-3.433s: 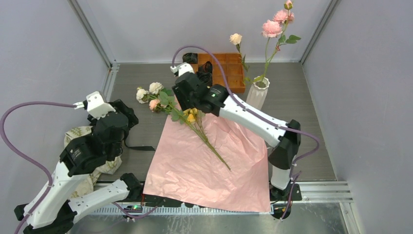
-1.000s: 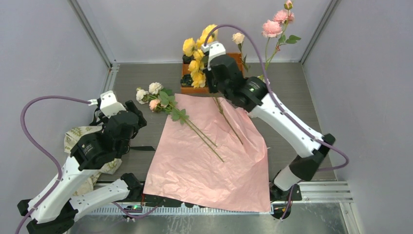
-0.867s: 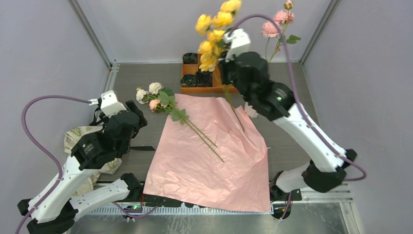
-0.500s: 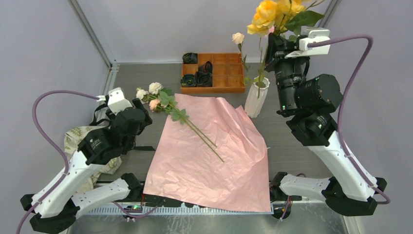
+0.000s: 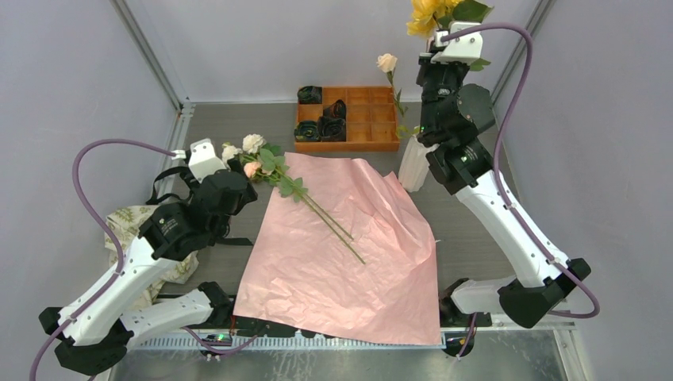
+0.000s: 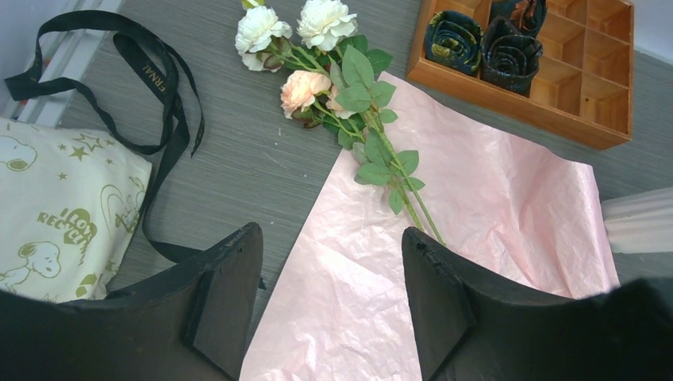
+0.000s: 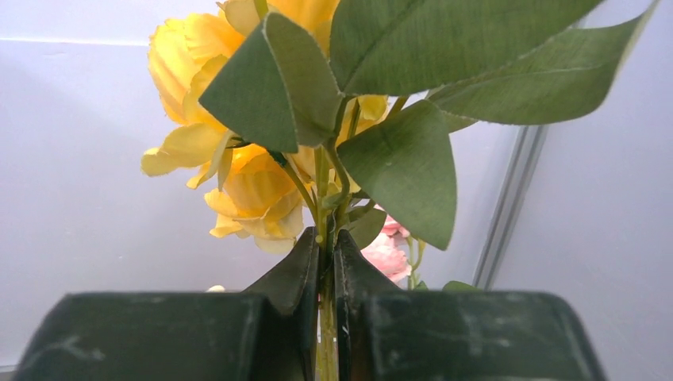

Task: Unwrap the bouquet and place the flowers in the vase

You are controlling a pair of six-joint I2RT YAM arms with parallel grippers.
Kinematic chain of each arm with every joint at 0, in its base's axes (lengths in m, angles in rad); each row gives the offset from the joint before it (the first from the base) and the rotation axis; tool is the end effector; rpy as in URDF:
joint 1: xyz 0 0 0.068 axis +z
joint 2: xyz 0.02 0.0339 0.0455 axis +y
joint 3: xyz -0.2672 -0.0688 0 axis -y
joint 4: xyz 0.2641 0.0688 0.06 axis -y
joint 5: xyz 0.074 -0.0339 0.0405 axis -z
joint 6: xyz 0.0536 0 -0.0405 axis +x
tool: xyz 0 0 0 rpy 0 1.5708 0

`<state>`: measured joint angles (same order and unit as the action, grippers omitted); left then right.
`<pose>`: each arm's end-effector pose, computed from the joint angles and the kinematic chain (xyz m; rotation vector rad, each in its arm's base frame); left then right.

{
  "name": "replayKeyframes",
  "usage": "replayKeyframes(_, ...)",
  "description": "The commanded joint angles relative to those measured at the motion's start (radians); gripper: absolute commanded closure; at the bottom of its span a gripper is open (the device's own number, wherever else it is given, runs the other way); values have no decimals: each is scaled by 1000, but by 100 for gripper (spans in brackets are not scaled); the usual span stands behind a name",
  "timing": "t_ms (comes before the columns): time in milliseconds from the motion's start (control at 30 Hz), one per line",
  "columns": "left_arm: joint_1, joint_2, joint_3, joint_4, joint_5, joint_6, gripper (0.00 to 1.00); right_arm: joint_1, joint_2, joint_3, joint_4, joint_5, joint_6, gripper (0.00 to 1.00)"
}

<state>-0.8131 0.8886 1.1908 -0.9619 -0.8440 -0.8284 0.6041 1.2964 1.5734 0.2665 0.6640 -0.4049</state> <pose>0.1476 -0.0977 0.3896 -0.4427 1.9418 -0.1019 0.2531 0.1345 0.5607 0.0508 1.1517 -0.1641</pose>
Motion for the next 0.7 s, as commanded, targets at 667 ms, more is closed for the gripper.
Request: replayKeyframes(667,2,22,7,58,11,2,35,-184,-99,-293,138,-47,346,99)
